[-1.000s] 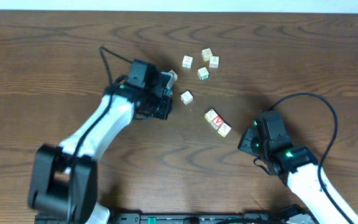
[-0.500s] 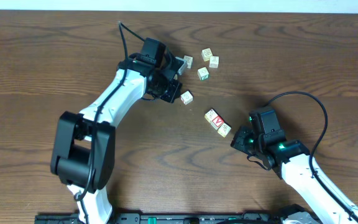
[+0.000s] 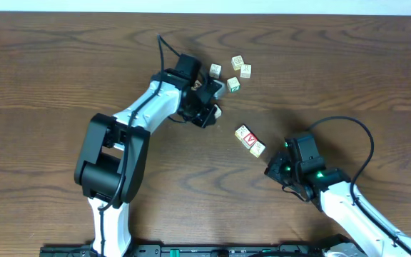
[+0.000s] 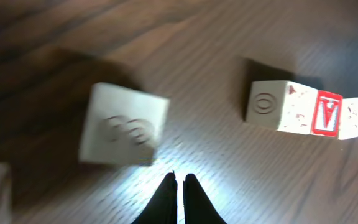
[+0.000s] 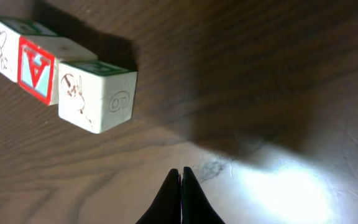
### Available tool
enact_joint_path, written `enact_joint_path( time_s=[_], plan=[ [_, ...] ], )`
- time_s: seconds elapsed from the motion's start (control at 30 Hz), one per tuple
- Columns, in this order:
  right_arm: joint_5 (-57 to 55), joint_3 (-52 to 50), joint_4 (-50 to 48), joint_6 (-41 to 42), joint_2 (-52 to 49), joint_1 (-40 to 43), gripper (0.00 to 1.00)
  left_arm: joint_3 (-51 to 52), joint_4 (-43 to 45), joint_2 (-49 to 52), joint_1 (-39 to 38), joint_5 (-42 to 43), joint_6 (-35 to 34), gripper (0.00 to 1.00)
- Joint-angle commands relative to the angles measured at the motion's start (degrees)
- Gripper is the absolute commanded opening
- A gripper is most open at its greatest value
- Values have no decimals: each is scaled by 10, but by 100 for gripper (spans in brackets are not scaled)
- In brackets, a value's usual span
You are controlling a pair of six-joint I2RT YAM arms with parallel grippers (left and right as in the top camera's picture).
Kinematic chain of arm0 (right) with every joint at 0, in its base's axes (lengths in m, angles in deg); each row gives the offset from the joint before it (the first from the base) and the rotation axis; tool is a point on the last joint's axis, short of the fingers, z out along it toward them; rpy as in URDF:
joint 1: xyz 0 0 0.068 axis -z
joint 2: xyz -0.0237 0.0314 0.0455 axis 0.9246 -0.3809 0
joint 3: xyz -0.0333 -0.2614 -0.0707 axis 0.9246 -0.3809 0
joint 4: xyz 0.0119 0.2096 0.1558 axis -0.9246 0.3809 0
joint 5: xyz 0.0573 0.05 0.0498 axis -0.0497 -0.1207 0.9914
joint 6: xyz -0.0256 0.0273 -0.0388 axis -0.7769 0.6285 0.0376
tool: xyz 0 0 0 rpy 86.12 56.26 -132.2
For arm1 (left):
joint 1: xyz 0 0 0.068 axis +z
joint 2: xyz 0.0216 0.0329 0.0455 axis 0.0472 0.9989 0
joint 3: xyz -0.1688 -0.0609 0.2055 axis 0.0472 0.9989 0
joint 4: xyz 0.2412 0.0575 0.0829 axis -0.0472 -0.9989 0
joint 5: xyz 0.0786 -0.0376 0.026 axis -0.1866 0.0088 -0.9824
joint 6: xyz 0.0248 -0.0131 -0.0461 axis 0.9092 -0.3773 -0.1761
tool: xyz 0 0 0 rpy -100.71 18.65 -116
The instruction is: Lift 3 blocks
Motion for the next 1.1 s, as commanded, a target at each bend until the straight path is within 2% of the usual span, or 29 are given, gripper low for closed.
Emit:
enact_joint_path(
  time_s=[0.0, 0.23, 0.63, 1.07],
  plan=[
    [-4, -12, -21, 24, 0, 3, 1, -13, 7, -1, -14, 11, 24, 7],
    [-35, -31, -49, 52, -11, 3, 1, -13, 30, -1, -20, 11, 24, 7],
    [-15, -31, -148, 58, -116, 3, 1, -16, 64, 15, -20, 17, 23, 7],
    [-12, -31, -187, 58, -121, 3, 1, -16, 103, 45, -20, 43, 5, 7]
  ],
)
